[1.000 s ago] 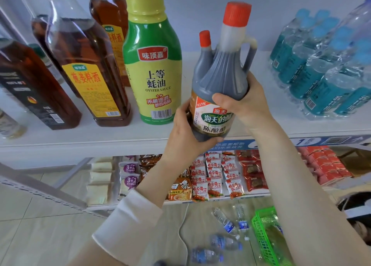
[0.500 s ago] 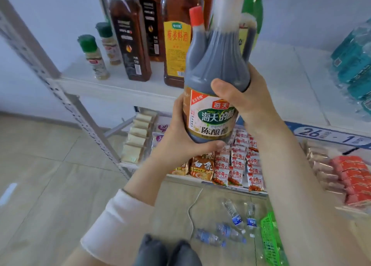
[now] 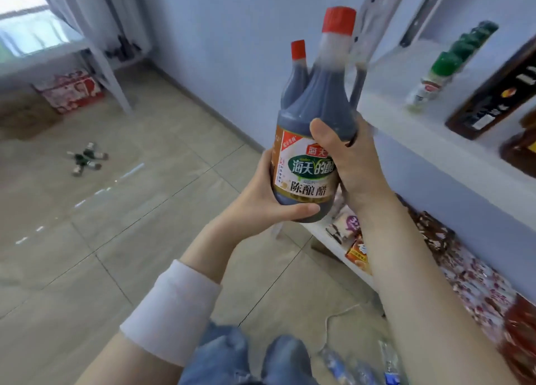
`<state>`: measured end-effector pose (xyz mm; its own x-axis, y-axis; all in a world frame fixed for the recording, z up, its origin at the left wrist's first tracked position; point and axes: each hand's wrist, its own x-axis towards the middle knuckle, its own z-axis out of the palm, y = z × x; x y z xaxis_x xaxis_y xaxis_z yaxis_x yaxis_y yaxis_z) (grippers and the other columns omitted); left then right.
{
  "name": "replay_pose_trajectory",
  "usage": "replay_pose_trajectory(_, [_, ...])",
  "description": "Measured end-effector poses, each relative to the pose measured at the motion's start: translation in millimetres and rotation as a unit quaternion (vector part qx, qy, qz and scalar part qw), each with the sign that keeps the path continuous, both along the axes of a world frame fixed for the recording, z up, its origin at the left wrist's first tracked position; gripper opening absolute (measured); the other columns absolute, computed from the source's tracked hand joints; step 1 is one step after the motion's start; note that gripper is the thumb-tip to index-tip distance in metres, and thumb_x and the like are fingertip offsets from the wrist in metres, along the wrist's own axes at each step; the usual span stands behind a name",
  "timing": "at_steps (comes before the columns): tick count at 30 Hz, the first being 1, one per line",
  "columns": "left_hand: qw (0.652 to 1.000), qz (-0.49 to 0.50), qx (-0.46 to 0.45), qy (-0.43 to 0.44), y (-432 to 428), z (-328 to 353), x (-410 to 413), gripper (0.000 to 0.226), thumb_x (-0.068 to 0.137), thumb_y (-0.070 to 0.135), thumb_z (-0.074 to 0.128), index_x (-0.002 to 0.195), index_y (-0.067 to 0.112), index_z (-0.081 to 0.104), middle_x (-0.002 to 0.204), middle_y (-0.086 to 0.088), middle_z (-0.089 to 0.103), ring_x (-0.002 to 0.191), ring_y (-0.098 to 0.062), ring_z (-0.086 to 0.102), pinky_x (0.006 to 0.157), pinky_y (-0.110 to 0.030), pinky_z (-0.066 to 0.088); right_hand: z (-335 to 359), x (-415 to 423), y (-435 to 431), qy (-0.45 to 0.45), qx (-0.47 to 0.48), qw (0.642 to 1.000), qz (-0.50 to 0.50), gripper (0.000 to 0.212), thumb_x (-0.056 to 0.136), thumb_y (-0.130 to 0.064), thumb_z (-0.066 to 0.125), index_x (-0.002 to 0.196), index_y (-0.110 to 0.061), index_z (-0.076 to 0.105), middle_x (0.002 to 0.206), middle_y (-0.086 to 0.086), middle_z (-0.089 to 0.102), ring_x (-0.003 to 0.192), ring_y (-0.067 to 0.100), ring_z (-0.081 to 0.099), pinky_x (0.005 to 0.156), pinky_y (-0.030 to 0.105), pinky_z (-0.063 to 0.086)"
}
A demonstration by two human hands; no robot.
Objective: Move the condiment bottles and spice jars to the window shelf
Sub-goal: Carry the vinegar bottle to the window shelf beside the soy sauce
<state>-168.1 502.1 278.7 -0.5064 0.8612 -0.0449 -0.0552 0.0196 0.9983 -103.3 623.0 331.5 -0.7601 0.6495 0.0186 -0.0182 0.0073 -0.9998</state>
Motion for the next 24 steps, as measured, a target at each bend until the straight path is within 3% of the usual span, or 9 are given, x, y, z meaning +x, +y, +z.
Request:
replay_pose_trajectory(10, [0.985,0.169,-0.031,-0.032,-139.3,-29.7,-146.3,0.088,0.068,0.006,0.077,0.137,0.017,0.024,0.122,0.003,0.053,0.106,0.001,0.058,0.082,-0.018,0.051,-30.3,-195.2,-121.2,-0.046,-0.049,0.979,0.191,0.084,0.057,-0.048,0.073,0.128,-0.011,0.047,0.110,0.014,0.068,0.094,0.028,0.069,0.082,0.045,0.056])
replay_pose_trajectory(16, [0.971,0.231,-0.043,-0.041,-174.3,-42.0,-228.2,0.094,0.066,0.014,0.078,0.140,0.017,0.020,0.127,0.002,0.051,0.111,-0.003,0.055,0.085,-0.018,0.050,-42.9,-296.8,-153.6,-0.046,-0.065,0.960,0.270,0.059,0.063,-0.041,0.071,0.114,-0.013,0.059,0.101,0.014,0.070,0.089,0.028,0.070,0.073,0.036,0.056])
replay_pose_trajectory(24, [0.958,0.280,-0.049,-0.030,-169.6,-35.5,-367.7,0.099,0.063,0.019,0.082,0.140,0.018,0.021,0.128,0.001,0.052,0.114,-0.006,0.056,0.090,-0.023,0.049,-41.4,-450.7,-148.2,-0.038,-0.080,0.947,0.309,0.077,0.058,-0.045,0.074,0.121,-0.005,0.053,0.103,0.017,0.069,0.088,0.027,0.070,0.071,0.036,0.056])
